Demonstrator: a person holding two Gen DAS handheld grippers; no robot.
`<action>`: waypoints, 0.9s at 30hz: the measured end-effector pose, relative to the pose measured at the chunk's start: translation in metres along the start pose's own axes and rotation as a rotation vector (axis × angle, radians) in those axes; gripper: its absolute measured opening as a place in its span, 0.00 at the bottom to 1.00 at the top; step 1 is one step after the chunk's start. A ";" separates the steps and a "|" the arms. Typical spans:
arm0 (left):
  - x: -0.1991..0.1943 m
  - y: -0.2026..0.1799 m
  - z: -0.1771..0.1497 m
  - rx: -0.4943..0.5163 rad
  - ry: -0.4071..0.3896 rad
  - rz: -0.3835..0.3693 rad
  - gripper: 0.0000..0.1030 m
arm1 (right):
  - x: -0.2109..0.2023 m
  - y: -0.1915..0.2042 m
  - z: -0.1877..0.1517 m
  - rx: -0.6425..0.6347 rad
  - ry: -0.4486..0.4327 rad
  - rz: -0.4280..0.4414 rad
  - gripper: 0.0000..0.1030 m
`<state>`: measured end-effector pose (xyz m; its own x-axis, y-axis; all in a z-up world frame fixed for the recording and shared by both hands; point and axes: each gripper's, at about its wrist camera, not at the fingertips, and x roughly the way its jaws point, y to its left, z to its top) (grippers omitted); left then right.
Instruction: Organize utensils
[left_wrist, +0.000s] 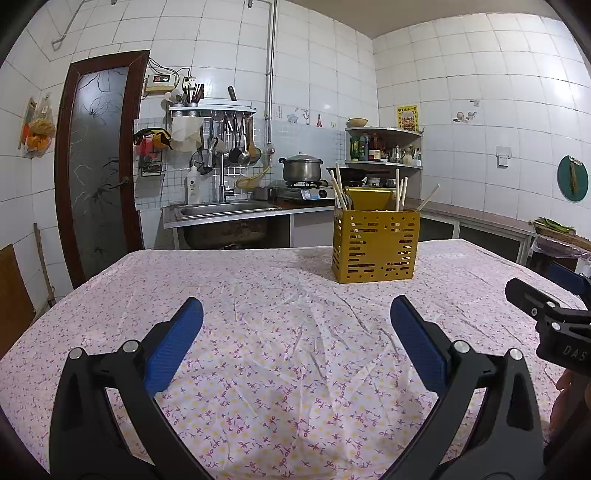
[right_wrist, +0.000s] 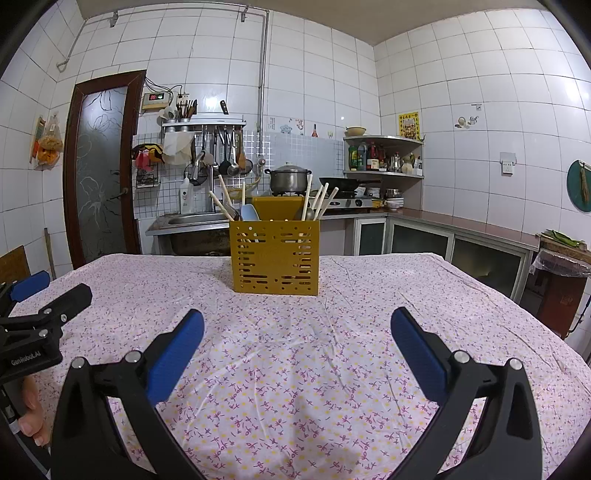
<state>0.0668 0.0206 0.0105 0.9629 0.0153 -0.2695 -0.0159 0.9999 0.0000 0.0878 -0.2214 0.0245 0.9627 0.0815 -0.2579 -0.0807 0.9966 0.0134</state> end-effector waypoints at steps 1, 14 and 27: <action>0.000 0.000 0.000 0.000 0.000 0.000 0.95 | 0.000 0.000 0.000 0.000 0.001 0.000 0.96; 0.001 0.000 -0.001 0.006 0.008 -0.006 0.95 | -0.001 0.000 0.000 -0.001 0.001 0.000 0.96; 0.000 -0.002 0.000 0.007 0.003 -0.005 0.95 | -0.001 0.000 0.000 -0.002 0.000 0.000 0.96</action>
<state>0.0663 0.0189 0.0103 0.9621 0.0098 -0.2725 -0.0088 0.9999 0.0049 0.0870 -0.2219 0.0246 0.9629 0.0811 -0.2574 -0.0809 0.9967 0.0114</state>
